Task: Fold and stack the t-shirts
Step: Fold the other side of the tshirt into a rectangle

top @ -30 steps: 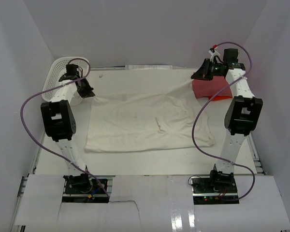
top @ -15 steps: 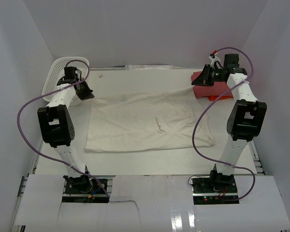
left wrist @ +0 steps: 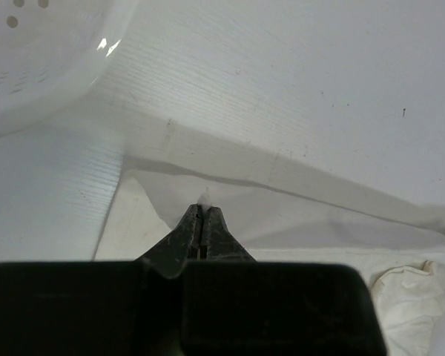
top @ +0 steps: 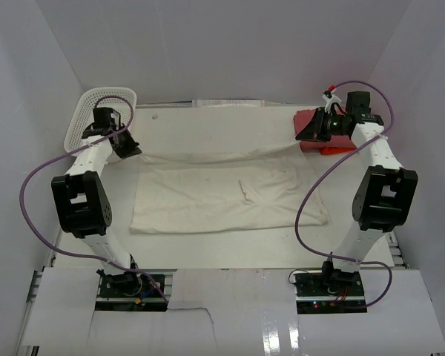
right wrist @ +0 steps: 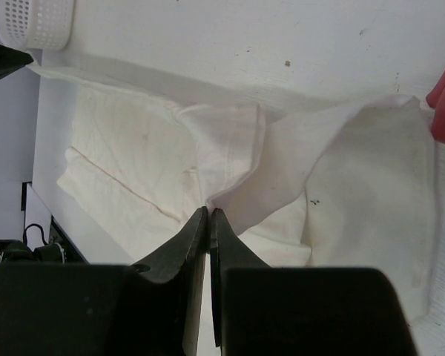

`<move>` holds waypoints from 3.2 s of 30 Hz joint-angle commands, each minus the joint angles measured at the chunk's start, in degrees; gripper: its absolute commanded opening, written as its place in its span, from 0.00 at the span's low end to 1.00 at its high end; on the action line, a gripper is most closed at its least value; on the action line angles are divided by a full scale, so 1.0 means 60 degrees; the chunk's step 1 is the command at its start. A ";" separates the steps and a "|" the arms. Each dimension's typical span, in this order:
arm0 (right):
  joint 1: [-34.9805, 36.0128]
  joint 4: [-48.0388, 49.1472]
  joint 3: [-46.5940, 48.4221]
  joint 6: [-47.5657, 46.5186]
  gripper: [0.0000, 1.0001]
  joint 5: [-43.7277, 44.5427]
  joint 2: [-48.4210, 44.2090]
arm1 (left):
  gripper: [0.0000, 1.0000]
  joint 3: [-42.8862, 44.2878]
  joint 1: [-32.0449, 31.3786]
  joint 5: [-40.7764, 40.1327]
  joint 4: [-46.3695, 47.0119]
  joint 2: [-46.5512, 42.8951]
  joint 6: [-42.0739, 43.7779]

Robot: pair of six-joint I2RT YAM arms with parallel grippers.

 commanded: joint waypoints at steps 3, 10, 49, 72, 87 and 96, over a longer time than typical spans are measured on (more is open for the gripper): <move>-0.0080 0.0252 -0.0213 -0.0110 0.08 0.0061 -0.0865 | 0.00 -0.0213 0.0123 -0.0018 0.0255 -0.0856 -0.0058; -0.0094 0.0325 -0.0871 -0.0081 0.08 0.0281 -0.1568 | 0.00 -0.0798 0.0137 0.0041 0.0240 -0.1091 -0.0116; -0.0329 0.1776 -0.5705 0.1237 0.08 0.2522 -0.6226 | 0.00 -0.3494 0.0372 0.0671 0.0255 -0.3346 -0.0365; -0.0314 0.0984 -0.8125 0.1780 0.47 0.3752 -0.9129 | 0.98 -0.5311 0.0782 -0.0263 0.0020 -0.5070 -0.0819; 0.1191 0.2405 -0.5972 0.1311 0.52 0.2230 -0.3933 | 0.98 -0.2708 0.0462 0.2589 0.1002 -0.2382 -0.0673; 0.2381 0.2479 -0.3996 0.0916 0.54 0.2024 -0.1307 | 0.98 -0.1605 -0.0828 0.2619 0.0870 -0.1386 -0.0483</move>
